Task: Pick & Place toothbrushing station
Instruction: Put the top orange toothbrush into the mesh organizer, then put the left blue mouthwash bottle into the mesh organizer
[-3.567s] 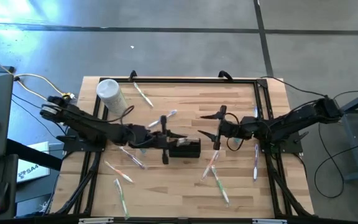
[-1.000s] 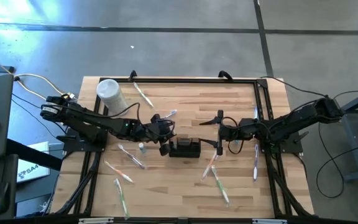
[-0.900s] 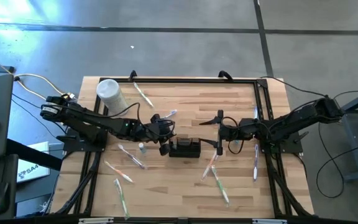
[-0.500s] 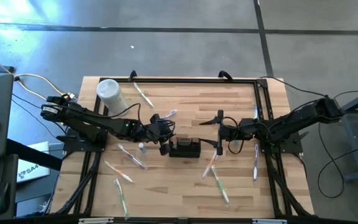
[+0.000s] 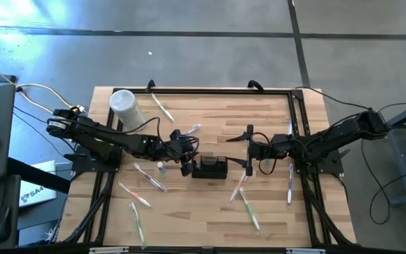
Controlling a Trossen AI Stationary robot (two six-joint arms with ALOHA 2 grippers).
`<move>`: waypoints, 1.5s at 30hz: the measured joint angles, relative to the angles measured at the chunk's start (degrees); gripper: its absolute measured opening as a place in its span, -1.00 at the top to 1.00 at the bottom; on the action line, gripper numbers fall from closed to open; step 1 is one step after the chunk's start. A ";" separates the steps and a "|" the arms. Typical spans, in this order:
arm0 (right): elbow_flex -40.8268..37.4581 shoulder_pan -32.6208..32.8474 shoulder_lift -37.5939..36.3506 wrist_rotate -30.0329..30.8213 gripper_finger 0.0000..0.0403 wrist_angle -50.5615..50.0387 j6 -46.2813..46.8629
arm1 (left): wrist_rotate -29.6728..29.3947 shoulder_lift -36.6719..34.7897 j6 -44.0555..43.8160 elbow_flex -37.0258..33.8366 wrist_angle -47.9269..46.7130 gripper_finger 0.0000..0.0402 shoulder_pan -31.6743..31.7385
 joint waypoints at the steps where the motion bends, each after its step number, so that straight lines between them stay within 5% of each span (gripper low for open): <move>1: 0.00 0.01 0.00 0.01 -0.40 0.01 0.01 | 0.00 0.00 0.00 0.00 0.05 0.60 0.00; 7: 0.00 -0.01 0.00 0.02 -0.40 -0.01 0.01 | 0.00 0.00 0.00 0.00 0.70 0.44 0.00; 22: 0.00 -0.01 0.00 0.00 -0.40 -0.69 0.01 | -0.04 -0.09 1.23 0.05 3.26 -0.32 0.00; 29: 0.00 -0.01 0.00 0.02 -0.40 -0.98 0.01 | 0.23 -0.17 3.01 3.49 0.61 -0.36 0.00; 45: 0.00 0.00 0.01 0.02 -0.40 -2.55 0.01 | -0.04 -0.17 2.78 18.93 -29.52 -0.36 0.00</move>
